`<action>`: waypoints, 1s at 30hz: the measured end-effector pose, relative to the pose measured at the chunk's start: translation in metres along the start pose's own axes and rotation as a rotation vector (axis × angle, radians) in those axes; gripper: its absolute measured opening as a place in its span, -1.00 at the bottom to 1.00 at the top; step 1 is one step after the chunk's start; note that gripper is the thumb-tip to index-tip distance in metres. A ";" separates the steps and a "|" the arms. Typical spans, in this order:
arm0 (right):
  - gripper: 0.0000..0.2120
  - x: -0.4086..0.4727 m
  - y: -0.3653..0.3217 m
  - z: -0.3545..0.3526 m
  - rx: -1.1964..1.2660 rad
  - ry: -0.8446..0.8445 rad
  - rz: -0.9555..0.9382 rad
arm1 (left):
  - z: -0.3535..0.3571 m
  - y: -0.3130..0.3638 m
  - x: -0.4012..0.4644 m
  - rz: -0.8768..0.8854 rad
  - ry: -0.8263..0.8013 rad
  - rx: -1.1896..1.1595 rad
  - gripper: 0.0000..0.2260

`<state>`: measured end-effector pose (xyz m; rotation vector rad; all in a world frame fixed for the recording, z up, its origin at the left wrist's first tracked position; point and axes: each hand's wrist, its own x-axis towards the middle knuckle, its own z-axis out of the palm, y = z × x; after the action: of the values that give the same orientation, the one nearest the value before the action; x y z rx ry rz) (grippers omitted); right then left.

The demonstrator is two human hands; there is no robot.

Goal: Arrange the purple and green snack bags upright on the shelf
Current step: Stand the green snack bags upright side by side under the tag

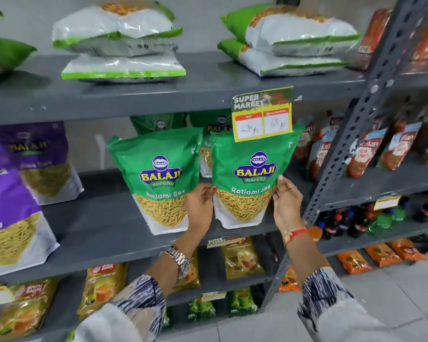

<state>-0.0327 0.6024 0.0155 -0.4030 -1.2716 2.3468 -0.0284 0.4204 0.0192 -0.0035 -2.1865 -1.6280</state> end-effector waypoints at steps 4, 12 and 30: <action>-0.83 0.022 0.017 0.005 -0.041 -0.055 -0.004 | 0.013 -0.016 0.010 -0.004 0.023 0.069 -0.81; -0.82 0.035 0.029 0.002 -0.083 -0.078 0.016 | 0.017 -0.022 0.011 -0.003 0.081 0.082 -0.81; -0.80 0.039 0.026 0.000 -0.242 0.001 -0.012 | 0.030 -0.012 0.027 -0.005 0.167 -0.011 -0.84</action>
<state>-0.0720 0.6099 -0.0082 -0.4702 -1.5595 2.1885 -0.0657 0.4378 0.0098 0.1305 -2.0535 -1.5829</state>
